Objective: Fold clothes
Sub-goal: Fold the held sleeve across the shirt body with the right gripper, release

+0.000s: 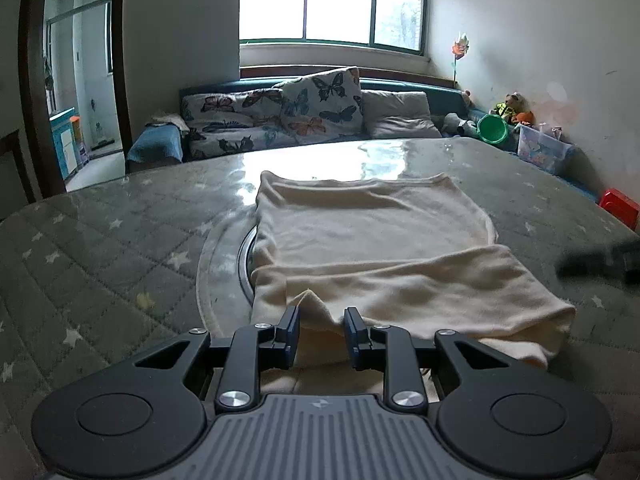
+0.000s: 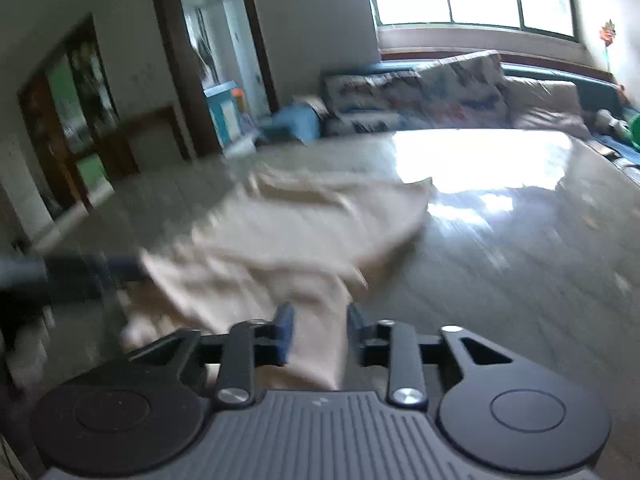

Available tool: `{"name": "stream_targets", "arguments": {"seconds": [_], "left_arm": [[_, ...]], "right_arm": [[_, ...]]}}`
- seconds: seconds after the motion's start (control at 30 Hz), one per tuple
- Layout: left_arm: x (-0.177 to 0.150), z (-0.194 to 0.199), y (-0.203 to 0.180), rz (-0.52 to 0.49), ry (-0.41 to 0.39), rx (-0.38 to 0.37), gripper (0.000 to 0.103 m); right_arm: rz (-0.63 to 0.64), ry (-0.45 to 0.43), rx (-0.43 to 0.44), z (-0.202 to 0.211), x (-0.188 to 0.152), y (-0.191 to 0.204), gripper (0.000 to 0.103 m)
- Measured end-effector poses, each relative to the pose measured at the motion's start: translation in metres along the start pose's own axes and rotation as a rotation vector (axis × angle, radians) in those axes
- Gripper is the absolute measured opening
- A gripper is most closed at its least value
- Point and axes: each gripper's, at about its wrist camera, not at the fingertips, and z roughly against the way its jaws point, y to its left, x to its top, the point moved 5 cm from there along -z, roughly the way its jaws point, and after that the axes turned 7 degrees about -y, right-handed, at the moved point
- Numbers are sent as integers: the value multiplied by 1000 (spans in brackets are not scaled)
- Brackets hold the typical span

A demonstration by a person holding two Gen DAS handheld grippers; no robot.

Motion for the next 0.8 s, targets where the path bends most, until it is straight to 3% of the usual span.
{"name": "stream_targets", "arguments": {"seconds": [0.17,0.33,0.43,0.5,0.57,0.8], "left_arm": [[15,0,3,11,-39,36,27],[18,-11,-5,3,-27,9,30],[8,-28,-12,-17,23,-4,31],[0,-37,-14,-24,53,-9,31],[-6,-43,-16,-34,72,-12,31],[-10,-47,-19,-46,69,-21,36]], "right_arm": [[49,2,-27,3,-18,0,42],[32,11,2,-19,-17,-4,42],[25,28,-27,-28,-23,-6,38],[6,27,-32,-24,-26,-11,23],[-17,35,-22,-20,-28,-13,15],[-83,-14,16,-27,-1,-18,19]]}}
